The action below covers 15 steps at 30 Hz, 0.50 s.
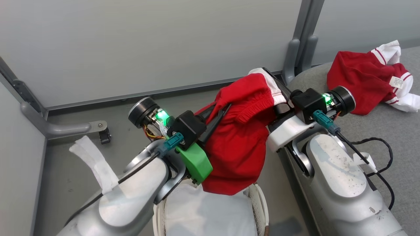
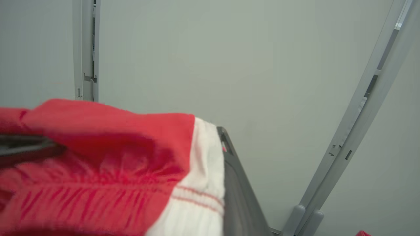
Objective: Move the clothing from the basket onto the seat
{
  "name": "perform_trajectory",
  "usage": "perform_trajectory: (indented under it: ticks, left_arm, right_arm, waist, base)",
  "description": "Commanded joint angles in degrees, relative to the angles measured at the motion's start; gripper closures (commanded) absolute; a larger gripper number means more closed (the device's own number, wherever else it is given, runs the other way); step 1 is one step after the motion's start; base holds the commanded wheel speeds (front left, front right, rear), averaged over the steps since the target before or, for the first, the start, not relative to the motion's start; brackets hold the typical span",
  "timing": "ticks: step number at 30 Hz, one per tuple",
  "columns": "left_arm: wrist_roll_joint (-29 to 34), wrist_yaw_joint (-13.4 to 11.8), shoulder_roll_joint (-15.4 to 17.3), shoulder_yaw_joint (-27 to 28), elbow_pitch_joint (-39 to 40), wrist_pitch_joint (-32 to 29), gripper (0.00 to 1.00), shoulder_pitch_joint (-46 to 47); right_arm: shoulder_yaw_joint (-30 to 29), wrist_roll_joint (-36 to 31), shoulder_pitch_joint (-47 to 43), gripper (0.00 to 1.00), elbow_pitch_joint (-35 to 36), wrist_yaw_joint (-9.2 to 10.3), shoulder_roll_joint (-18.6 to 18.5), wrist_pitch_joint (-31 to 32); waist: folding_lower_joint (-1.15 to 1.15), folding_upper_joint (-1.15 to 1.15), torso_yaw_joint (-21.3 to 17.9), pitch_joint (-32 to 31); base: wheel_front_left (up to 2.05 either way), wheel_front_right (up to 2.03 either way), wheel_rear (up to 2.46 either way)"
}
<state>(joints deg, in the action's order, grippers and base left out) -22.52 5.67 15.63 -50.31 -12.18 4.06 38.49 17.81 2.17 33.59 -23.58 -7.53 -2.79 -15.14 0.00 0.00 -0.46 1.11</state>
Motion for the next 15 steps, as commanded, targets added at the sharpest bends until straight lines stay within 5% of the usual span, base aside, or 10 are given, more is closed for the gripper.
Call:
perform_trajectory:
  ticks: [1,3,4,15]
  left_arm:
    - [-1.0,-0.8,-0.2,0.5,-0.3,0.9,1.0,-1.7]
    - [-1.6,-1.4,-0.5,0.8,-0.7,2.1,0.45,-3.2]
    - [-1.8,-1.6,-0.7,0.8,-1.0,2.6,0.04,-4.0]
    - [-4.9,-3.5,-4.5,1.5,-6.1,9.8,0.0,-11.5]
  right_arm:
    - [-0.2,-0.2,0.2,1.0,0.2,0.08,-0.2,0.0]
    - [-0.4,-0.4,0.3,1.0,0.4,0.08,-0.2,0.0]
    - [-0.4,-0.6,0.4,1.0,0.6,0.08,-0.2,0.0]
    - [-2.8,-2.4,0.3,1.0,1.8,0.08,-0.2,0.0]
  waist:
    - [0.0,0.0,0.0,0.2]
    - [0.0,0.0,0.0,0.5]
    - [0.0,0.0,0.0,0.6]
    - [0.0,0.0,0.3,1.9]
  base:
    - [0.0,0.0,0.0]
    - [0.0,0.0,0.0]
    - [0.0,0.0,0.0]
    - [0.0,0.0,0.0]
